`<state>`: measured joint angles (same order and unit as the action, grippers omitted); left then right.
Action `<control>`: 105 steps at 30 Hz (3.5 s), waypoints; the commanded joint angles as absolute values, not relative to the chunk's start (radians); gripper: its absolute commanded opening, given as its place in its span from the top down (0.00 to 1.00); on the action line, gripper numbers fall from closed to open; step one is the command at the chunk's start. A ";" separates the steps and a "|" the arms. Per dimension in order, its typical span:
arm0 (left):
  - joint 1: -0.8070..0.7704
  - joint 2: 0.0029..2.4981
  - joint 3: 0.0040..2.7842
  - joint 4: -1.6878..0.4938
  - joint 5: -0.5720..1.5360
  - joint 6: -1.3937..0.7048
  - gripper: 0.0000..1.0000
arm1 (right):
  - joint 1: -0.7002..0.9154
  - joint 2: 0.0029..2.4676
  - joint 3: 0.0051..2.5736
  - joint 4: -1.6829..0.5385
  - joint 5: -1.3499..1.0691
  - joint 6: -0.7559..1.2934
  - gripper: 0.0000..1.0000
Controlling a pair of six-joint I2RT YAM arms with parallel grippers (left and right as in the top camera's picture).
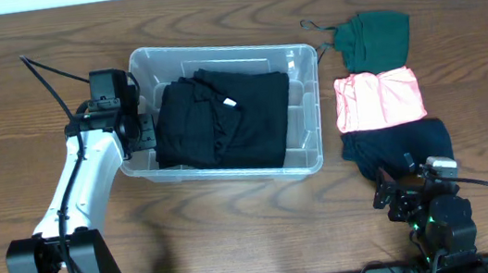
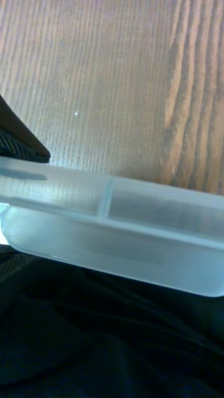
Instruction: Pack container
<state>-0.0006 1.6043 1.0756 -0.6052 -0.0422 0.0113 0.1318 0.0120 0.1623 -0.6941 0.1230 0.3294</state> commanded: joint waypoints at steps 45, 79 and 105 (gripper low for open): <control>0.337 1.031 1.248 -0.938 -0.080 -0.197 0.02 | 0.119 0.006 0.162 -0.608 -0.075 0.438 0.01; 0.337 1.058 1.248 -0.938 -0.080 -0.197 0.02 | -0.151 1.670 1.387 -0.559 -0.219 0.177 0.01; 0.337 1.058 1.248 -0.938 -0.080 -0.196 0.02 | -0.273 2.162 1.412 -0.242 -0.549 0.284 0.22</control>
<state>0.3321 1.0588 1.2491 -0.9367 -0.0647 -0.1871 -0.3099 2.1502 1.3964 -0.2451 -0.5323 0.2665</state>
